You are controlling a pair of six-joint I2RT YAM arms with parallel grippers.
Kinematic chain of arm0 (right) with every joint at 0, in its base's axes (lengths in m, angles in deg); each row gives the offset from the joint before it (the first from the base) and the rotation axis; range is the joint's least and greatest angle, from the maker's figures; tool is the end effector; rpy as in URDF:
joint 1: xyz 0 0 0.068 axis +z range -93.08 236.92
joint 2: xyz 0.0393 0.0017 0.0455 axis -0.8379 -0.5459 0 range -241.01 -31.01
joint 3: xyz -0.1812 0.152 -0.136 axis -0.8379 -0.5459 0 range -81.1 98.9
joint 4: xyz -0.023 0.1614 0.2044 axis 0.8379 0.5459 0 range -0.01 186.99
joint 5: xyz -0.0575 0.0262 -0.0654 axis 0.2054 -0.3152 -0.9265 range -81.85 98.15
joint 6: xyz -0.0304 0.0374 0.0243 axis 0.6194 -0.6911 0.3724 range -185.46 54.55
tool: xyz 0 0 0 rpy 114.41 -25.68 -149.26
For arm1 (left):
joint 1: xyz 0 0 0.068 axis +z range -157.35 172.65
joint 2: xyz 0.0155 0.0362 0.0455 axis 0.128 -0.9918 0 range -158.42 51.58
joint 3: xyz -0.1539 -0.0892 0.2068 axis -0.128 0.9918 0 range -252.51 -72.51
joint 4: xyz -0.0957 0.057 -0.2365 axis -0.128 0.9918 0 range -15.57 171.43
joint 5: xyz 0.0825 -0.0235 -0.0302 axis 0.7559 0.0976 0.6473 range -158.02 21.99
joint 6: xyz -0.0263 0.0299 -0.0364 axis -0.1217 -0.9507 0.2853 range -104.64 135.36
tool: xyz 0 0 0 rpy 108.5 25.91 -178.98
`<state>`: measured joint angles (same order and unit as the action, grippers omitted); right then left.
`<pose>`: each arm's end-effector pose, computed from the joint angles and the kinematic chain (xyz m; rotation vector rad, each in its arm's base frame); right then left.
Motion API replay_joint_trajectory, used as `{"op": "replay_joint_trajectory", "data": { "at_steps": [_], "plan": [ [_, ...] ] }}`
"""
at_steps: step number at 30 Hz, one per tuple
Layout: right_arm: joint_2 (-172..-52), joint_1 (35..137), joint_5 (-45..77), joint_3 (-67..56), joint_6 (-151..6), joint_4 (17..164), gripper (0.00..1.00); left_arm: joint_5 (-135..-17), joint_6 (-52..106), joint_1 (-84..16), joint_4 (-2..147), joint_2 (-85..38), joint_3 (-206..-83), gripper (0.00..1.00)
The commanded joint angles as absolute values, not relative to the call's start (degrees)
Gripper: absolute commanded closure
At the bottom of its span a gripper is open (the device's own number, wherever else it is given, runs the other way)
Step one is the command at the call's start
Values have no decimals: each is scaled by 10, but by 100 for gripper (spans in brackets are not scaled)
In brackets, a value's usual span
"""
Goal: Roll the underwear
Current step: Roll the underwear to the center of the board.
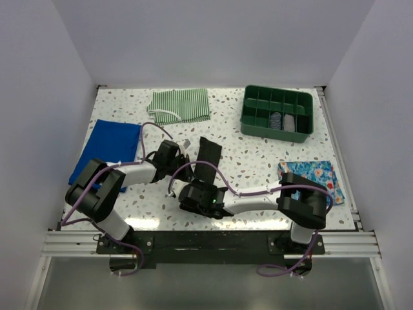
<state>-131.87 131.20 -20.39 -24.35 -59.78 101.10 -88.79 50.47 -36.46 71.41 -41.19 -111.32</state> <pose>0.1105 0.3299 0.1588 -1.3786 1.9379 -0.0796 0.2499 -0.1535 0.1310 0.0328 2.6130 -0.8968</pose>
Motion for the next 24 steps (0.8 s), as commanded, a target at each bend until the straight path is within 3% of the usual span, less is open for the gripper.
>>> {"op": "replay_joint_trajectory", "data": {
  "at_steps": [1,11,24],
  "plan": [
    [-1286,1322,-227,-251,-595,992,27,-833,464,-358,792,-446,-1096,100],
    [-1275,1325,-211,-231,-588,1015,23,-836,462,-358,794,-444,-1098,100],
    [-1316,1325,-193,-248,-592,993,31,-837,461,-357,793,-440,-1095,100]
  ]
}}
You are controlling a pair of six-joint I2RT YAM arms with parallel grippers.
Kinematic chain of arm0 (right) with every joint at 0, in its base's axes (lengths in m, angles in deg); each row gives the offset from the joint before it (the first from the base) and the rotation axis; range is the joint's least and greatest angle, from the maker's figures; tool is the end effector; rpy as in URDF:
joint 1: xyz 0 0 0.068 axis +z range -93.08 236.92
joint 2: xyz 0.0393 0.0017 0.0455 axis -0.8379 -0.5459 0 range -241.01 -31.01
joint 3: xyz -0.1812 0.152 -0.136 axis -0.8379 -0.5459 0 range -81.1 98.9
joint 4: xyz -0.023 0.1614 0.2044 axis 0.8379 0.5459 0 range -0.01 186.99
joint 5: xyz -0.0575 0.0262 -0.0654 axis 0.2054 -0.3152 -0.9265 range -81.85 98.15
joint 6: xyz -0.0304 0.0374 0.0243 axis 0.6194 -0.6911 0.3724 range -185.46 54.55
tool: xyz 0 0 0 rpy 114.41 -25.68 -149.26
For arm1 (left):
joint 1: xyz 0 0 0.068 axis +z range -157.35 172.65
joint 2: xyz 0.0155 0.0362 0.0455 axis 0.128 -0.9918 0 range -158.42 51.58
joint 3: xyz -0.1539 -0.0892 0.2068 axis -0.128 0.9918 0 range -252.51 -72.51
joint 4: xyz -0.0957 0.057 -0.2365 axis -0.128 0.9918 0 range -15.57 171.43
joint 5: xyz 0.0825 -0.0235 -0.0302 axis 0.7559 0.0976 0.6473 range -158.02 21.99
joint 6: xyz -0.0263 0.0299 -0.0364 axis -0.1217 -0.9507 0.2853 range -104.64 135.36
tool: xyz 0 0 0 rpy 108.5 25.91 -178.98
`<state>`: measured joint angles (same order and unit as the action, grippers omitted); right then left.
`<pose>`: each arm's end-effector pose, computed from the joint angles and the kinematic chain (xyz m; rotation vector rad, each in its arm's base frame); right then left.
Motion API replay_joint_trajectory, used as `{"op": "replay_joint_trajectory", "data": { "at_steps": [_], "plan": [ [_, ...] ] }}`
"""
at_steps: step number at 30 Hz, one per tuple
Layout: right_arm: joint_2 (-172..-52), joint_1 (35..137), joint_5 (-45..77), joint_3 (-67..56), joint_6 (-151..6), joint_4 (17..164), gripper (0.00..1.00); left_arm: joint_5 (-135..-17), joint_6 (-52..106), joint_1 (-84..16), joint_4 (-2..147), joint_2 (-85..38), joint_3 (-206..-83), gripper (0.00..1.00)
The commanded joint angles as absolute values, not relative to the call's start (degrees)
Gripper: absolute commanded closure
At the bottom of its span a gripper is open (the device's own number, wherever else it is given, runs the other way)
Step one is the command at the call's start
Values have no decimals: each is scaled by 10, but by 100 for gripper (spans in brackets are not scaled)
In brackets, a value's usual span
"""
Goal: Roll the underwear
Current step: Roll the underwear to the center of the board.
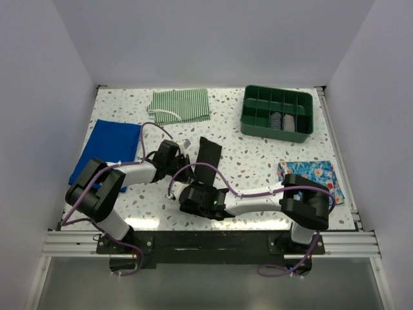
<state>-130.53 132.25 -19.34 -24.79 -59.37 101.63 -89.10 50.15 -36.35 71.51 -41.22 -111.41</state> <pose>0.1031 0.3287 0.1635 -1.4101 1.9209 -0.0506 0.2503 -0.1533 0.1312 0.0400 2.6129 -0.9004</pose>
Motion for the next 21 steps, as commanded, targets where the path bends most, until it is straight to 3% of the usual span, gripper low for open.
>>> {"op": "replay_joint_trajectory", "data": {
  "at_steps": [1,16,21],
  "plan": [
    [-1319,1325,-194,-249,-592,990,32,-837,461,-357,794,-440,-1095,100],
    [-1329,1325,-209,-277,-605,998,44,-837,459,-357,793,-436,-1090,100],
    [-1329,1325,-207,-281,-613,997,53,-840,458,-357,794,-437,-1092,100]
  ]
}}
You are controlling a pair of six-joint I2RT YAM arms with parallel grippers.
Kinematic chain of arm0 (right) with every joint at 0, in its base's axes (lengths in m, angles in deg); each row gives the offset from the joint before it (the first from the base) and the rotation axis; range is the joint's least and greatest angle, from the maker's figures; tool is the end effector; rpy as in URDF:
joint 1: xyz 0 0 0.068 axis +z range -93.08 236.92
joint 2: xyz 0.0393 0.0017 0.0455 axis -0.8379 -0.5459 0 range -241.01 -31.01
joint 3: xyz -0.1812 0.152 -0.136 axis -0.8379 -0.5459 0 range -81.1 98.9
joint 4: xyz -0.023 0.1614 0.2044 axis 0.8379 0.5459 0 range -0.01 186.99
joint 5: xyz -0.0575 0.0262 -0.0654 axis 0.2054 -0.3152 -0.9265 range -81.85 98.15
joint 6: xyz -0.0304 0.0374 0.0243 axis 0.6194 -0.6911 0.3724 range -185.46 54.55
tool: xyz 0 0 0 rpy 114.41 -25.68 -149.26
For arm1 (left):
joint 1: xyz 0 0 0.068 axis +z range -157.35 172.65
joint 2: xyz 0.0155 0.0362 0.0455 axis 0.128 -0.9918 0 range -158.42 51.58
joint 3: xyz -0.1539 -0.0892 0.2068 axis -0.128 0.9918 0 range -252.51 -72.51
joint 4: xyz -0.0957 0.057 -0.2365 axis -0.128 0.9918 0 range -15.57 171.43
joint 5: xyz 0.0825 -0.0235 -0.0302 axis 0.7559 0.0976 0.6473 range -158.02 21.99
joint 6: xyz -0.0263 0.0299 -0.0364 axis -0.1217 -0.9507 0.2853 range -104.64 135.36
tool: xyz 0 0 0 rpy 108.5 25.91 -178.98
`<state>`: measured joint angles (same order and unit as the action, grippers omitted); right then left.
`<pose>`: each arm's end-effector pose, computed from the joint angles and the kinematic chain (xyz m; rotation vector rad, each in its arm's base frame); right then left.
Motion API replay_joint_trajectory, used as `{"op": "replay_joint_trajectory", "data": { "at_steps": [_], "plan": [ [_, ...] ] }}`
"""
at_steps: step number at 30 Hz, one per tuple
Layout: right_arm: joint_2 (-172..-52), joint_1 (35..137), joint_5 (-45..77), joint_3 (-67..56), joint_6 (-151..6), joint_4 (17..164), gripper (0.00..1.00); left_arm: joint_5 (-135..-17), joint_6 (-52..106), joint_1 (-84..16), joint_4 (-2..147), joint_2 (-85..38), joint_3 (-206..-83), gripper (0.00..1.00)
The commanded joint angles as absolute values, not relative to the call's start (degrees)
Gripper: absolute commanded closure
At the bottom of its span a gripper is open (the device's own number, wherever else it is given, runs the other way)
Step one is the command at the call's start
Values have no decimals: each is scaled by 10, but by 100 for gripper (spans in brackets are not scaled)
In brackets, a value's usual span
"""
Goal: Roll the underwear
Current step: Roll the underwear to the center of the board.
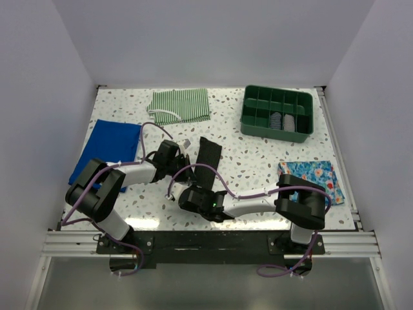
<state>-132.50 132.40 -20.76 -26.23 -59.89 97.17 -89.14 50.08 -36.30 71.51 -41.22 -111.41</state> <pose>0.1036 0.3312 0.1504 -1.3751 1.9129 -0.0562 0.2504 -0.1531 0.1312 0.0408 2.6125 -0.9005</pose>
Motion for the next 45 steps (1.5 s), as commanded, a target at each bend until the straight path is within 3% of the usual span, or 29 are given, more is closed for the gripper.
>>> {"op": "replay_joint_trajectory", "data": {
  "at_steps": [1,7,11,14,16,21,22,25,27,28,30,34,40,45],
  "plan": [
    [-1332,1325,-205,-279,-613,997,55,-840,457,-357,794,-438,-1093,100],
    [-1342,1324,-199,-269,-611,988,60,-839,455,-356,796,-436,-1096,100],
    [-1348,1323,-193,-264,-610,979,73,-840,455,-356,796,-436,-1095,100],
    [-1350,1321,-185,-258,-611,978,77,-841,455,-356,796,-434,-1095,100],
    [-1350,1316,-173,-254,-613,977,87,-841,455,-356,796,-433,-1095,100],
    [-1338,1306,-145,-246,-618,986,94,-838,455,-356,799,-426,-1099,100],
    [-1335,1301,-131,-243,-618,990,99,-837,455,-355,800,-423,-1100,100],
    [-1327,1286,-107,-237,-622,1004,100,-831,457,-353,803,-412,-1102,87],
    [-1321,1278,-73,-235,-626,1008,100,-826,459,-350,803,-406,-1104,83],
    [-1319,1267,-60,-234,-628,1011,100,-824,462,-350,803,-399,-1104,71],
    [-1311,1258,-33,-233,-633,1014,100,-821,466,-343,804,-388,-1107,65],
    [-1301,1233,4,-237,-640,1013,100,-810,480,-327,808,-366,-1110,32],
    [-1293,1206,79,-234,-667,1011,100,-782,491,-294,822,-328,-1107,24],
    [-1289,1182,131,-230,-679,1009,100,-775,489,-280,823,-296,-1088,24]
  ]
}}
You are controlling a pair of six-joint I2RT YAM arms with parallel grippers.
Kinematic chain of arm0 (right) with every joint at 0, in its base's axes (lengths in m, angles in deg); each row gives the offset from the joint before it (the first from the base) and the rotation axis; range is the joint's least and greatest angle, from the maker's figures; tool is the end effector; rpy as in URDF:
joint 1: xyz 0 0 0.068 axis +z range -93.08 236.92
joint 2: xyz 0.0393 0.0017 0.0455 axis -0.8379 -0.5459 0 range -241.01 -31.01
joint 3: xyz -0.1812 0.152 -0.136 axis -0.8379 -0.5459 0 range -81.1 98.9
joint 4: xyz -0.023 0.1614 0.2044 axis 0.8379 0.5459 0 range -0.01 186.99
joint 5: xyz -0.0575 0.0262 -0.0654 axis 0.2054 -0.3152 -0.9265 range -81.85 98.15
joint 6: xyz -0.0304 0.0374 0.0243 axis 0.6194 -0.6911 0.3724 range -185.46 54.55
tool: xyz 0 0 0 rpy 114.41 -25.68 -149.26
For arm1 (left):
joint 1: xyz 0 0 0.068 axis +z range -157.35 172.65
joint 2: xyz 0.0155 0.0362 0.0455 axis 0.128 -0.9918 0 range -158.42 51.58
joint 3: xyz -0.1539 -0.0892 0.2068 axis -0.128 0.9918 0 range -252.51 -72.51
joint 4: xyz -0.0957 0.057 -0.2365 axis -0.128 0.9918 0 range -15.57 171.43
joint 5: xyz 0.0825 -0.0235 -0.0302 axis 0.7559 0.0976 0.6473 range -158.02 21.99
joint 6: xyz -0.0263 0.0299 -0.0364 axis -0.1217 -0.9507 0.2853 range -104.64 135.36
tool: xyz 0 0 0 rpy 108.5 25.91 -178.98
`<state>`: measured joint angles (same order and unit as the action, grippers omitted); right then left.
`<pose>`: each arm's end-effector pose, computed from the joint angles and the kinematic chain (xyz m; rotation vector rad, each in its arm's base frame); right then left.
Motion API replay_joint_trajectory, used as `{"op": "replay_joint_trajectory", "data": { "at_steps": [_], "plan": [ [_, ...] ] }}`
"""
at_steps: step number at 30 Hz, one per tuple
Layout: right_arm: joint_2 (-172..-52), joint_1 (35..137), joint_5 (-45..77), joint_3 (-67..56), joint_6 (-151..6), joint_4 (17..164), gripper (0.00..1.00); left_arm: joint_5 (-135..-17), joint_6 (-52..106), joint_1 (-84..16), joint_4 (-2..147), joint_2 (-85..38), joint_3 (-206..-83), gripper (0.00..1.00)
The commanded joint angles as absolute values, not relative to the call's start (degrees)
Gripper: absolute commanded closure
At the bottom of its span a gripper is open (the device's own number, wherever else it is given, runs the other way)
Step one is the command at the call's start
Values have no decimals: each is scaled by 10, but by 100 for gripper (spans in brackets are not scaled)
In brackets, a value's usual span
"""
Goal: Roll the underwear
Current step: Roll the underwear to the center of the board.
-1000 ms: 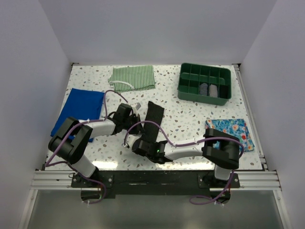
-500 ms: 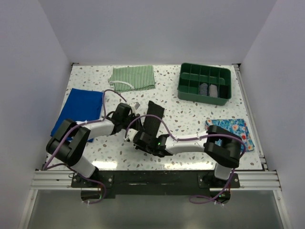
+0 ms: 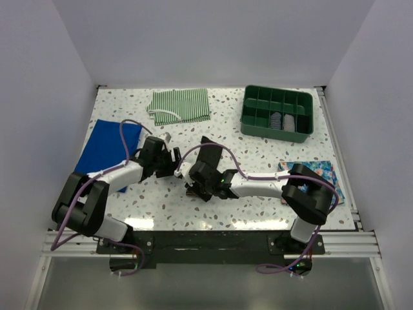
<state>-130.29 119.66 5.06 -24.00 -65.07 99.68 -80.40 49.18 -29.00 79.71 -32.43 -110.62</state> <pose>0.1630 0.3121 0.1678 -1.2978 2.1571 0.3924 0.2521 -0.1082 0.1571 -0.1740 2.5552 -0.6657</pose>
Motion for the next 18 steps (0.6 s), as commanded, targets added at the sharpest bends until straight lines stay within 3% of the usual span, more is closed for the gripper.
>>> {"op": "replay_joint_trajectory", "data": {
  "at_steps": [1,12,18],
  "plan": [
    [-1287,1171,154,-229,-683,1008,100,-775,488,-280,820,-292,-1086,24],
    [-1286,1071,354,-194,-714,1024,100,-813,478,-280,793,-259,-1046,25],
    [-1303,1056,382,-183,-716,1034,100,-827,478,-280,785,-251,-1043,27]
  ]
}}
